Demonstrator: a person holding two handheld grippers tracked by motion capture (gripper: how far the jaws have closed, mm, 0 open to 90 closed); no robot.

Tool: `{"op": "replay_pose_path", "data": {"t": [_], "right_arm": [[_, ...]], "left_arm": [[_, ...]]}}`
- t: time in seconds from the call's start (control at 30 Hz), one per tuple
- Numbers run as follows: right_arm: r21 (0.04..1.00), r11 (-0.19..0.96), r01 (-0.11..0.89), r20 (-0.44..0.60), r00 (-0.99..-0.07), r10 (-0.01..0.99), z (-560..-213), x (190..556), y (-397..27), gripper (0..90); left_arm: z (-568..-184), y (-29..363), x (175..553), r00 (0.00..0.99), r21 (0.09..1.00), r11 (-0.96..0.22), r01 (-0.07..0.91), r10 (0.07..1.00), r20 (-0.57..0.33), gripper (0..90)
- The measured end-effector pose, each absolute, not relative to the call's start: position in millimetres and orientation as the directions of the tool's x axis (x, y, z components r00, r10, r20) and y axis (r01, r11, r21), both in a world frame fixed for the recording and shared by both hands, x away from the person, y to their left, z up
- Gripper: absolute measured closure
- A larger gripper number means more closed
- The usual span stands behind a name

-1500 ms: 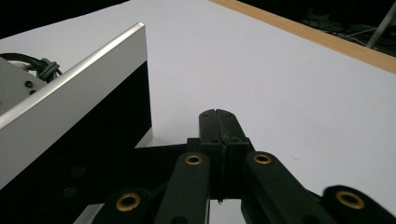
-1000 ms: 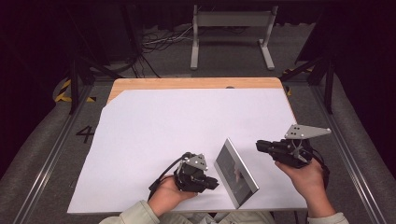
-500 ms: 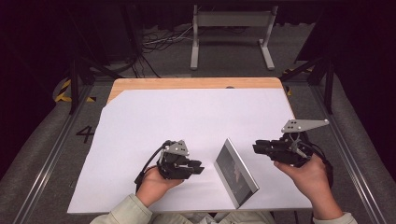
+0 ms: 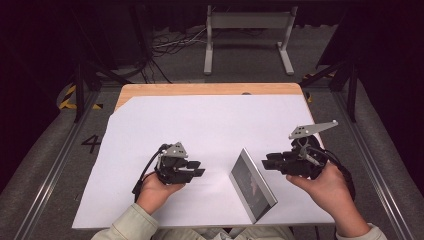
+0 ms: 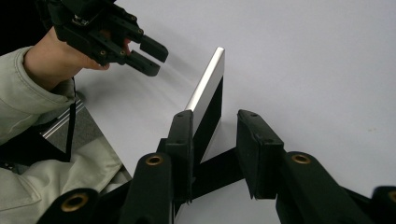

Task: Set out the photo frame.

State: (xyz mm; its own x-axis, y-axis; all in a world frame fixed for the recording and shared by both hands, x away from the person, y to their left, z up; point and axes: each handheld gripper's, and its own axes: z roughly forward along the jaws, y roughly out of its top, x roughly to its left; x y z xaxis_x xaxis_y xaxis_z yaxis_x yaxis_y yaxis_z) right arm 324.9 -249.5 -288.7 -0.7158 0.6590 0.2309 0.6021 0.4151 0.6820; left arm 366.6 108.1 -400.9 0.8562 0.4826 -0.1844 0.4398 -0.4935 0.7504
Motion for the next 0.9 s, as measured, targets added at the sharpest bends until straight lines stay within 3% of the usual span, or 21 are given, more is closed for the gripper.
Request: {"op": "replay_pose_path", "data": {"t": [0.43,0.9], "right_arm": [[0.649,0.422,0.633,0.290,-0.719,0.632,-285.2,321.7,-232.7,57.3],[0.599,0.468,0.649,0.269,-0.714,0.646,-291.1,318.6,-219.9,55.7]], "left_arm": [[-404.2,118.5,371.0,0.830,0.750,-0.463,0.472,0.520,-0.201,64.5],[-405.0,119.0,371.8,0.828,0.744,-0.472,0.473,0.527,-0.192,64.1]]}}
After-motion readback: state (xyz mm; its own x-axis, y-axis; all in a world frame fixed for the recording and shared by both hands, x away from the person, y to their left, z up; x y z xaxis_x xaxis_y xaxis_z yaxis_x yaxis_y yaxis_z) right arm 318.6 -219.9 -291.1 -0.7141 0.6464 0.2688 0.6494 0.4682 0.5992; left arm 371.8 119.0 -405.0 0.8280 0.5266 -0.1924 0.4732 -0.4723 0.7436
